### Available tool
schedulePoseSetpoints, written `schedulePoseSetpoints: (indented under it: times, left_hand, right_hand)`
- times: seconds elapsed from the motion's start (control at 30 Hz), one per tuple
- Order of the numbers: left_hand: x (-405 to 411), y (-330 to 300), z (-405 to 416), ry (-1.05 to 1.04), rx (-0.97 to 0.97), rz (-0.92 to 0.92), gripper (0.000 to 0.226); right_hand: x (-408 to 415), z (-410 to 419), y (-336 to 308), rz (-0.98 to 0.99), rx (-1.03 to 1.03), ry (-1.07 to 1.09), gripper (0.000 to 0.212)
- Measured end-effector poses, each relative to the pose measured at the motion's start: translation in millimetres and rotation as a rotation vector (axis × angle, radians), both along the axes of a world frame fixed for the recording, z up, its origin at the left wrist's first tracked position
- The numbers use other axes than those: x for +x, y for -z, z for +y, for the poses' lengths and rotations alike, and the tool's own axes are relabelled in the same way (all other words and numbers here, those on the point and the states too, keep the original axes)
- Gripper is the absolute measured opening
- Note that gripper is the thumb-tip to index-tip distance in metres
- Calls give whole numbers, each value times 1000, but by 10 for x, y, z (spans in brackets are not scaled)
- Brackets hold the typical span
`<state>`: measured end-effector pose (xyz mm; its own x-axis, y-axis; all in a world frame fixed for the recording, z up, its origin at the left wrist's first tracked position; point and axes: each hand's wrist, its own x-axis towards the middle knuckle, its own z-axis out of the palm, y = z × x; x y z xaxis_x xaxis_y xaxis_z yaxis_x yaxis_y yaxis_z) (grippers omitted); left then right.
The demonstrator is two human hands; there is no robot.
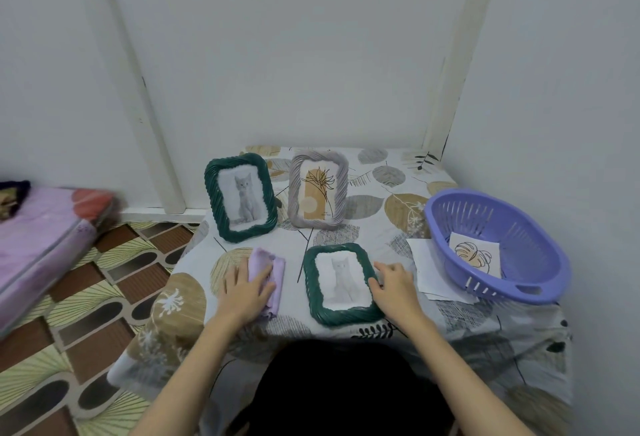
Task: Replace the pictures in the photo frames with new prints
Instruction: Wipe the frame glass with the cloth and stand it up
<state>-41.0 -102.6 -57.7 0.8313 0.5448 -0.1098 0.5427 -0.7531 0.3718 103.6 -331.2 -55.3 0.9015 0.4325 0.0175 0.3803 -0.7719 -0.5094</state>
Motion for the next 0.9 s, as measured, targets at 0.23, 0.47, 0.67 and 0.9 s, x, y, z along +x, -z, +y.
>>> schedulePoseSetpoints:
  times: [0.23, 0.47, 0.67, 0.9]
  left_hand:
    - [247, -52, -291, 62, 308, -70, 55]
    - [541, -49, -763, 25, -220, -201, 50]
    - [522, -345, -865, -144, -982, -710, 74]
    - [513, -859, -865, 80, -1113, -869, 77]
  right_hand:
    - [-105, 69, 97, -64, -117, 88, 42]
    - [-52, 74, -40, 388, 484, 254, 35]
    - [-135, -239, -264, 368, 880, 154, 41]
    - [-174, -465, -761, 381, 1050, -77, 51]
